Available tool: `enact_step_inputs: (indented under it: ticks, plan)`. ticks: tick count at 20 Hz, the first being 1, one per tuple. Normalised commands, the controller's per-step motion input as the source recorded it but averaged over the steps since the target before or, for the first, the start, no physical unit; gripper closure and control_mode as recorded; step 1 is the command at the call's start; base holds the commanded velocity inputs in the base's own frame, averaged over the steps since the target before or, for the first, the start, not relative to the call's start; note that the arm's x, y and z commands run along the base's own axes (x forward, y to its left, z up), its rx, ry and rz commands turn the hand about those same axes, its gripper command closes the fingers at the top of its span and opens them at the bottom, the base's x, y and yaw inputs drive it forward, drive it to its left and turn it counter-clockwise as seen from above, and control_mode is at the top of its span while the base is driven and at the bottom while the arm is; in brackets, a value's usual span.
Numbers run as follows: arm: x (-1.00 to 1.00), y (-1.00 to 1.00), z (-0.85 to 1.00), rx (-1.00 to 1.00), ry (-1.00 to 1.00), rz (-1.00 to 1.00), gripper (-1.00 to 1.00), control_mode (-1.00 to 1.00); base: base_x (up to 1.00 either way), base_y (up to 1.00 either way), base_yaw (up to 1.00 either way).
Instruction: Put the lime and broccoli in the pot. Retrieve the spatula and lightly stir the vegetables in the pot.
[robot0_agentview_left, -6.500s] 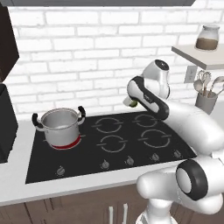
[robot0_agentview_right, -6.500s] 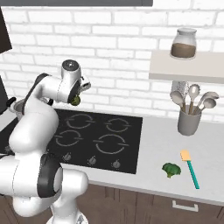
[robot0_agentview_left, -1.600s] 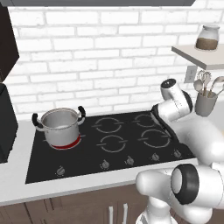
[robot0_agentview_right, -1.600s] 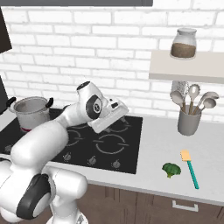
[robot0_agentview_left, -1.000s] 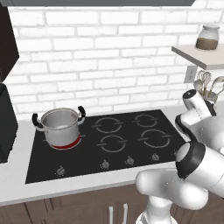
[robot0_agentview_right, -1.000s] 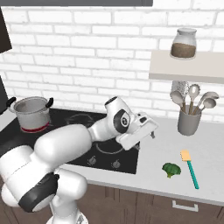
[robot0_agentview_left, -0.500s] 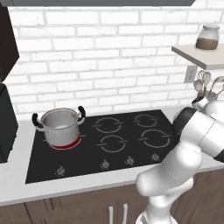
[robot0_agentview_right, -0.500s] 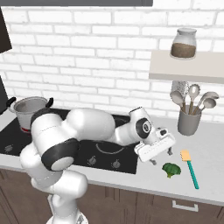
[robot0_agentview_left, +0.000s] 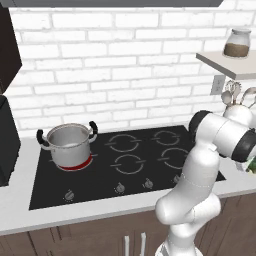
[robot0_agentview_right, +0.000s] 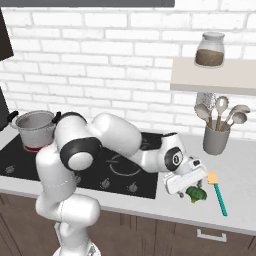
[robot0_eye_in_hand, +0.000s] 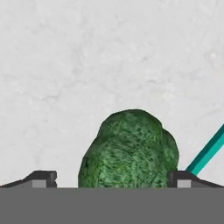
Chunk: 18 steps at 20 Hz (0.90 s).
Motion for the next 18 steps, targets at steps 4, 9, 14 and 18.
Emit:
enact_step_inputs:
  ticks: [4,9,14,18]
  plan:
    - [0.03,-0.13,-0.3,0.01,0.0,0.07,-1.0,-1.0,0.0,0.0,0.0]
    - [0.02,-0.08,-0.16,0.0,0.0,0.07,1.0,-1.0,0.0,0.0,0.0]
    - [-0.2,0.14,-0.02,0.0,-0.06,0.05,1.0,-1.0,0.0,0.0,0.0]
    - [-0.38,0.83,0.3,0.0,-0.14,0.08,1.0,-1.0,0.0,0.0,0.0]
